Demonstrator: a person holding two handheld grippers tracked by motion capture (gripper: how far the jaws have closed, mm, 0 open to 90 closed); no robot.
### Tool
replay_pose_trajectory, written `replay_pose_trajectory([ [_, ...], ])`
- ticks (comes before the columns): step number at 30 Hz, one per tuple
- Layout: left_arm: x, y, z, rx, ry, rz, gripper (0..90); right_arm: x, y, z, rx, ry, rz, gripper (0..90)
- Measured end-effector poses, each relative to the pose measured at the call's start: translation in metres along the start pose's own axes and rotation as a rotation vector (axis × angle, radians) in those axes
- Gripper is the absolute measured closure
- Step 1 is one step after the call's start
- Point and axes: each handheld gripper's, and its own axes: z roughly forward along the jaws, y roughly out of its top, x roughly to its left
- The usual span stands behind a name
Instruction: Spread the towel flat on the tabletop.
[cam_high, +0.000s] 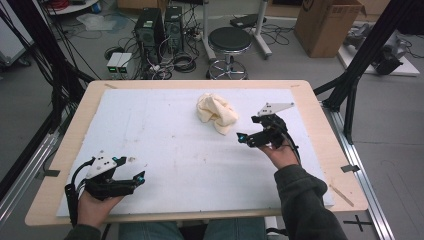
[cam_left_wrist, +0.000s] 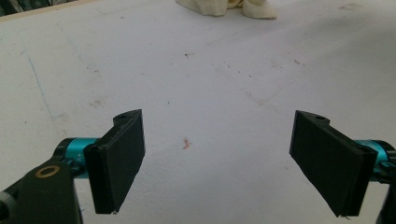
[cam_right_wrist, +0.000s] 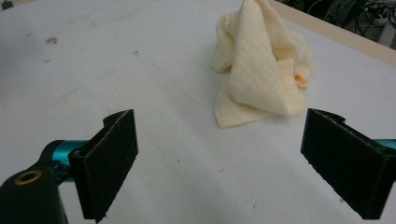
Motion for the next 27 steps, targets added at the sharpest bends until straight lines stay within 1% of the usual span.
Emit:
replay_pose_trajectory([
  [3,0.0,0.0,0.0,0.0,-0.001,0.003,18.6,-0.005,0.012,0.006,-0.008,0.006,0.003,10.6],
  [4,0.0,0.0,0.0,0.001,-0.002,0.003,18.6,-0.006,0.015,0.008,-0.003,0.007,0.011,10.7],
  [6,0.001,0.0,0.0,0.002,0.0,0.001,18.6,-0.01,0.026,0.016,-0.003,0.011,0.02,11.1],
  [7,0.001,0.0,0.0,0.001,-0.001,0.002,18.6,-0.01,0.026,0.016,-0.003,0.011,0.02,11.1],
  [9,0.002,0.0,0.0,-0.002,-0.002,0.0,18.6,-0.014,0.033,0.021,0.003,0.02,0.009,15.6],
  [10,0.002,0.0,0.0,-0.001,-0.002,0.002,18.7,-0.014,0.036,0.024,0.004,0.018,0.016,15.6],
  [11,0.002,0.001,0.0,-0.002,-0.001,0.004,18.6,-0.016,0.043,0.03,0.01,0.025,0.019,15.6],
  [13,0.002,0.001,0.001,-0.005,-0.001,-0.001,18.7,-0.016,0.046,0.033,0.017,0.026,0.02,16.2],
  [17,0.003,0.001,0.001,-0.001,0.002,0.0,18.7,-0.017,0.06,0.047,0.042,0.019,0.001,19.1],
  [19,0.003,0.001,0.001,-0.001,0.001,0.0,18.7,-0.016,0.068,0.057,0.038,0.02,-0.014,24.8],
  [20,0.003,0.001,0.001,-0.002,0.0,-0.001,18.7,-0.016,0.068,0.057,0.038,0.02,-0.014,24.8],
  [21,0.003,0.001,0.001,-0.002,-0.005,-0.002,18.7,-0.016,0.071,0.062,0.048,0.011,-0.013,25.0],
  [22,0.003,0.001,0.002,-0.001,-0.004,0.003,18.6,-0.015,0.073,0.067,0.051,0.011,-0.009,27.0],
  [23,0.003,0.001,0.002,0.0,-0.003,0.004,18.6,-0.015,0.076,0.076,0.062,0.0,-0.014,30.0],
  [24,0.003,0.001,0.002,0.001,-0.003,0.004,18.6,-0.015,0.076,0.076,0.062,0.0,-0.014,30.0],
  [25,0.003,0.001,0.002,-0.001,-0.004,0.004,18.6,-0.017,0.077,0.085,0.068,-0.009,-0.014,33.1],
  [26,0.003,0.001,0.002,-0.003,-0.005,0.003,18.6,-0.017,0.077,0.085,0.068,-0.009,-0.014,33.1],
  [27,0.004,0.001,0.001,-0.003,-0.005,0.002,18.6,-0.017,0.078,0.095,0.076,-0.02,-0.02,37.1],
])
